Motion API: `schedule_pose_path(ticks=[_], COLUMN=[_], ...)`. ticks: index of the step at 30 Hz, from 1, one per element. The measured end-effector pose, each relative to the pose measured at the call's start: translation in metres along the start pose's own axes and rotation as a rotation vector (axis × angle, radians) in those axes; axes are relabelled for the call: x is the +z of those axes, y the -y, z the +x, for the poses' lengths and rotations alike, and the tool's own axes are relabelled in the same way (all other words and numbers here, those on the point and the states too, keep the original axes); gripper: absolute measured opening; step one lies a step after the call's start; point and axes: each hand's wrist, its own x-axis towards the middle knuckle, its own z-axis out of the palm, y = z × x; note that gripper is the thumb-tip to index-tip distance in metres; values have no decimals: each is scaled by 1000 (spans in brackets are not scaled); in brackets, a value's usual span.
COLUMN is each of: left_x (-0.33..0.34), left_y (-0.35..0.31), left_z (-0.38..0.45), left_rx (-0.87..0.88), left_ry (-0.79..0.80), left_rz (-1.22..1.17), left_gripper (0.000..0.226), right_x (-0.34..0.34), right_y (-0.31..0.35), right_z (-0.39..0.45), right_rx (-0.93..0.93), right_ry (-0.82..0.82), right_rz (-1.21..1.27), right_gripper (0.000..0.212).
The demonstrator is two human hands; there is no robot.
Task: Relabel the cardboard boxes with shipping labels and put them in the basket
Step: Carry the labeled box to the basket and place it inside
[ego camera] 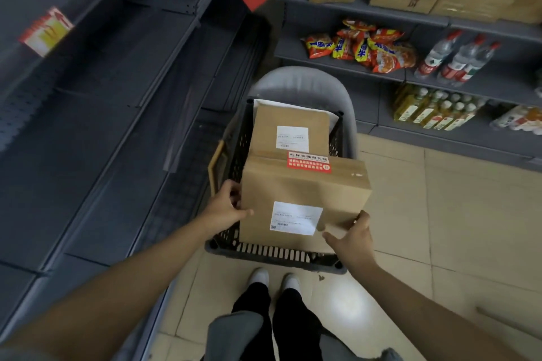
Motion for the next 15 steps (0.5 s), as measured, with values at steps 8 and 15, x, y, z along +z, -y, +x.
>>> schedule_pose_path(ticks=[8,15], left_x=[-12,-18], left_y=[34,39], left_z=[0,-5], left_rx=[-24,-163], left_ry=[99,492], left_rz=[260,114], left_gripper=[94,143], right_x=[7,11], right_y=[-12,-20], right_z=[2,-10], right_rx=[61,216], right_ry=[164,231], right_rz=[-281,116], right_gripper=[22,56])
